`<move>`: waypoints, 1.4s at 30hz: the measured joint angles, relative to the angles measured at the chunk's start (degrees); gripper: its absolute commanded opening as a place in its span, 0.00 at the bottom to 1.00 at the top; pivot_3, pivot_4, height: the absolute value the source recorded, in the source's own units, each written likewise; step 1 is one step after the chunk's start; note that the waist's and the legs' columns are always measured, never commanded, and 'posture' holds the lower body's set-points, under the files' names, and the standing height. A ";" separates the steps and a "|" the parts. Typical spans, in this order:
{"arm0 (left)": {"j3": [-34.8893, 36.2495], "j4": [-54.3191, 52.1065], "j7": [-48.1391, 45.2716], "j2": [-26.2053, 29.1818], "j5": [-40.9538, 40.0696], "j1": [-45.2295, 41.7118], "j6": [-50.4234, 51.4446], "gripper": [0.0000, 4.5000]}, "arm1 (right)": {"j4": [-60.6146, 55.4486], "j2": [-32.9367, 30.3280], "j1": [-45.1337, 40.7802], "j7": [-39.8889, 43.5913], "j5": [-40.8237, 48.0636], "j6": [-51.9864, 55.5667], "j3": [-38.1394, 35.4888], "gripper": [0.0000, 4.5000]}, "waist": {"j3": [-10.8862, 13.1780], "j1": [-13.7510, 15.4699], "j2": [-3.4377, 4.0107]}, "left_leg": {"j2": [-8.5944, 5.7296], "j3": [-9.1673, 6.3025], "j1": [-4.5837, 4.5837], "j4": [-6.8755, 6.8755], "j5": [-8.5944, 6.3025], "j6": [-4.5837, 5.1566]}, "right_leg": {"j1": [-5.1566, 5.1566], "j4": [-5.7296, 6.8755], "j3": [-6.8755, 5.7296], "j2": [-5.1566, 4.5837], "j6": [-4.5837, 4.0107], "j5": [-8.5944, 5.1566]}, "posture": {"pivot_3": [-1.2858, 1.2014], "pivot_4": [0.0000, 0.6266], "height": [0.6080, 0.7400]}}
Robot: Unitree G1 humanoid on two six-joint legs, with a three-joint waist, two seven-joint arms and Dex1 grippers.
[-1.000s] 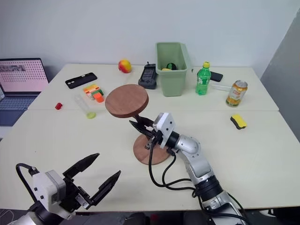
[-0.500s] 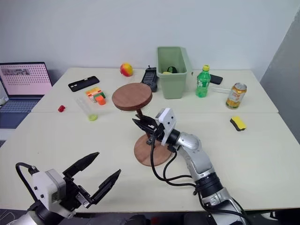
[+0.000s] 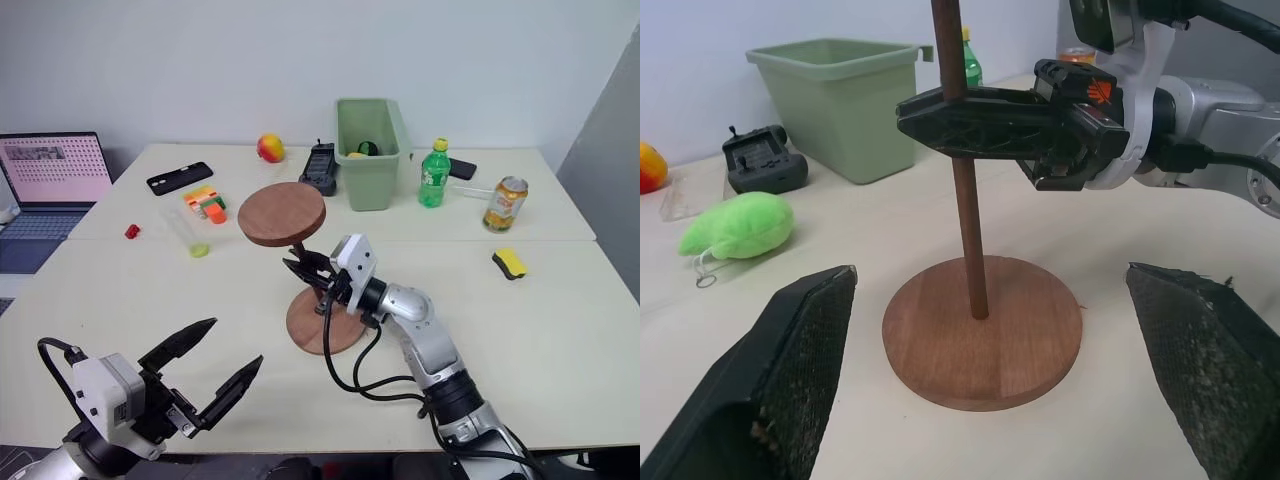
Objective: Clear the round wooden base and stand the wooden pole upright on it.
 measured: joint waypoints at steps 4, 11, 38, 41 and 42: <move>0.01 0.01 -0.08 0.02 0.01 -0.03 -0.01 1.00 | -4.96 -2.39 -0.30 0.16 0.42 5.15 -0.04 0.06 | 0.28 0.41 -0.02 | -0.02 -0.02 -0.22 0.01 0.00 -0.01 | -0.33 -0.09 -0.05 -0.02 0.10 0.32 | 0.52 0.24 1.00; -0.05 0.04 -0.03 0.65 0.01 -1.44 0.00 1.00 | -14.64 -5.65 -3.58 -0.64 2.98 19.63 -1.27 0.06 | 1.40 0.87 -0.22 | -0.05 -0.03 -1.03 0.01 0.01 -0.03 | -0.83 -0.06 -0.10 -0.06 0.12 0.40 | 0.52 0.24 1.00; -0.02 3.66 -2.62 2.67 -0.92 -6.42 0.24 1.00 | -18.31 -13.39 -0.49 1.85 5.13 32.01 -0.40 0.99 | 2.24 1.13 -0.43 | -0.08 -0.13 -2.31 0.17 0.04 -0.11 | -2.00 0.13 -0.34 -0.09 0.17 0.45 | 0.52 0.24 1.00; 2.13 7.56 -2.70 8.17 -5.58 -12.33 6.38 1.00 | -21.14 -19.36 1.97 4.49 7.45 33.99 -3.80 0.99 | 2.29 1.64 -0.50 | -0.10 -0.27 -2.31 0.20 0.03 -0.07 | -1.94 0.15 -0.49 -0.10 0.17 0.45 | 0.52 0.24 1.00; 3.39 9.28 -3.06 10.70 -7.25 -14.54 8.67 1.00 | -21.84 -21.61 3.11 5.45 8.11 34.70 -5.21 0.99 | 2.32 1.75 -0.55 | -0.09 -0.30 -2.30 0.21 0.03 -0.06 | -1.95 0.17 -0.52 -0.09 0.17 0.45 | 0.52 0.24 1.00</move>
